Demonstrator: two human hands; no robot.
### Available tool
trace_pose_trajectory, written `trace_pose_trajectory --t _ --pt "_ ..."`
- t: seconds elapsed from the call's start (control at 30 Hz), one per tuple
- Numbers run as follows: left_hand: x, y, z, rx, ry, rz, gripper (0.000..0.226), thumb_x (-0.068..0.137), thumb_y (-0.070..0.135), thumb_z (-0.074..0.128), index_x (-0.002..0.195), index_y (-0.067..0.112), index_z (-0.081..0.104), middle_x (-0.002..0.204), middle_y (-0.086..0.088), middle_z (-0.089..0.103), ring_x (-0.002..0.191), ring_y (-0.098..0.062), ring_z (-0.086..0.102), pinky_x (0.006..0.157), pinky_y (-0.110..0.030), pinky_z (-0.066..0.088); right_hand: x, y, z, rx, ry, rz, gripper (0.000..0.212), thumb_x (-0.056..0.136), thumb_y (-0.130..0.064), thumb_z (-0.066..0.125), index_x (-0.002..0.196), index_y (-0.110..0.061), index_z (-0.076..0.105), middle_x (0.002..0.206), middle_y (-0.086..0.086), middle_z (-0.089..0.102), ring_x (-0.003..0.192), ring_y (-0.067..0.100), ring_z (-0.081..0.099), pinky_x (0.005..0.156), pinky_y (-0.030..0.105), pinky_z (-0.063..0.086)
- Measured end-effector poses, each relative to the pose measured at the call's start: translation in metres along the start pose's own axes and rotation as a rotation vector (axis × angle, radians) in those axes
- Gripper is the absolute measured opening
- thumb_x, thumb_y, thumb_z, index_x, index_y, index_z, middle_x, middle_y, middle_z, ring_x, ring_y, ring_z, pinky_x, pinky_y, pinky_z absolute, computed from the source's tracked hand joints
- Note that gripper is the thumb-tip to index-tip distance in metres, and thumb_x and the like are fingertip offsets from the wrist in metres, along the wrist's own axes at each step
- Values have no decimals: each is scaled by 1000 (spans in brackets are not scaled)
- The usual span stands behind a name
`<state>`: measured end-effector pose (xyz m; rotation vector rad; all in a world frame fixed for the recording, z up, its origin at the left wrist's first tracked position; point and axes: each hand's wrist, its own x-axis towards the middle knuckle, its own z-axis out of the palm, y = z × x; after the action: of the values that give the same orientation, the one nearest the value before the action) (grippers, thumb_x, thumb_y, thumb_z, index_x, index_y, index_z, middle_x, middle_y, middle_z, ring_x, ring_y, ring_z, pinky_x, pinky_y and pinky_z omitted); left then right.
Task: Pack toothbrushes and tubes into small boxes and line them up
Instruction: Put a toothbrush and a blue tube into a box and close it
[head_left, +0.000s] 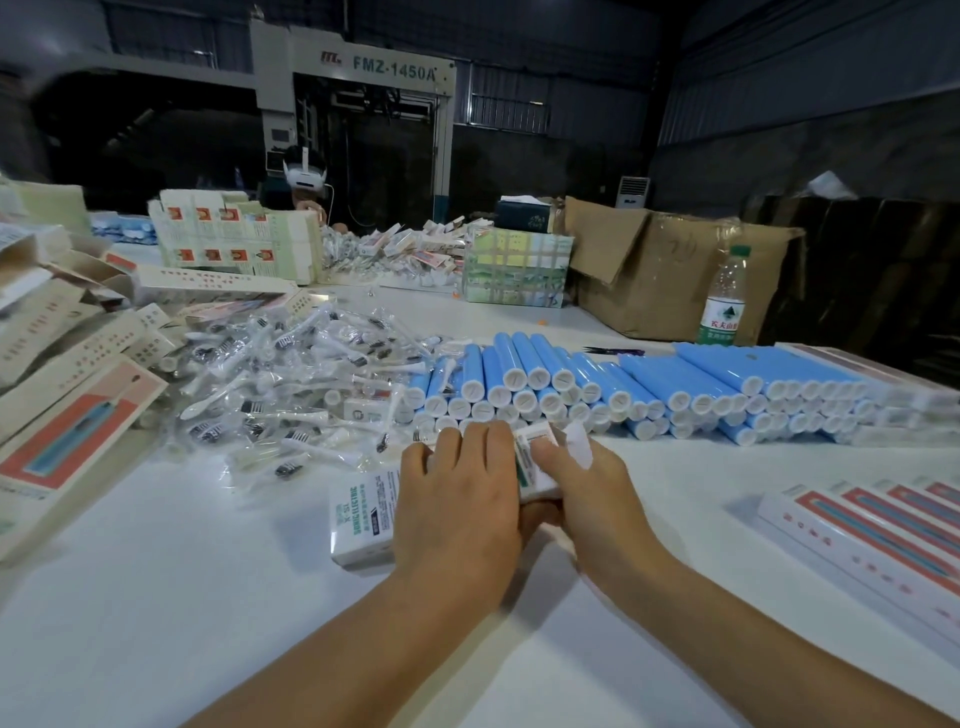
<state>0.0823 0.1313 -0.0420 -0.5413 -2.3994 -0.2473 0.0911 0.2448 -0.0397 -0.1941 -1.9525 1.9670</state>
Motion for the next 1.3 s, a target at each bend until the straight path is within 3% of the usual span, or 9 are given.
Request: trace_pose_trajectory --t 0.07,0.17,0.3,0.4,0.53,0.77,0.87,1.13,1.3 --pt "-1 2 3 10 65 7 55 55 38 86 96 9 64 84 -6 63 74 -25 59 65 -39 47 -3 7 0 -459 29 -243 26 98 -25 43 103 -6 60 88 5 64 80 14 58 72 27 44" --pt "-2 3 6 18 135 30 48 51 27 85 90 8 65 79 -7 62 69 -25 59 62 -39 47 -3 13 -2 -611 -29 -322 39 99 -36 37 119 -8 55 99 1 67 86 10 56 78 25 42" --pt "-3 -2 6 45 60 19 62 51 41 84 100 8 64 86 -6 62 75 -25 59 66 -41 47 -5 7 1 -163 -112 -74 46 97 -48 37 108 -18 70 102 1 72 93 10 66 86 32 50" --pt "-2 -6 7 37 50 14 65 64 54 78 109 9 63 93 -5 63 82 -26 59 70 -41 46 -1 2 -5 170 -192 115 49 101 -33 34 85 -15 77 90 11 74 78 18 71 67 30 55" --pt "-3 -8 3 -16 75 13 68 62 58 77 105 6 66 89 -7 66 78 -27 62 67 -42 49 0 0 -6 139 -169 65 32 101 -19 37 115 -6 63 95 14 73 84 22 70 62 28 55" --pt "-3 -9 -2 -73 169 18 67 63 60 70 102 6 67 86 -6 67 75 -27 63 65 -41 50 -4 -4 -10 164 -189 -36 36 101 -10 34 101 -35 60 89 -1 75 83 14 71 61 26 56" --pt "-4 -8 -1 -64 182 34 66 67 60 60 103 5 67 88 -7 67 75 -28 63 64 -43 50 -3 -3 -9 207 -174 -15 31 101 -12 38 107 -34 59 86 -1 75 79 14 72 57 25 55" --pt "-3 -5 5 -4 146 76 66 59 50 82 104 5 67 88 -9 66 75 -30 61 63 -42 49 -4 1 -3 266 -113 -3 39 99 -8 32 103 -36 60 95 8 74 79 17 71 57 26 55" --pt "-2 -7 6 1 97 66 64 67 54 73 110 7 65 94 -8 67 81 -28 62 68 -43 49 -5 1 -4 262 -185 62 35 100 -23 35 122 -14 61 99 12 73 86 21 70 62 28 56"
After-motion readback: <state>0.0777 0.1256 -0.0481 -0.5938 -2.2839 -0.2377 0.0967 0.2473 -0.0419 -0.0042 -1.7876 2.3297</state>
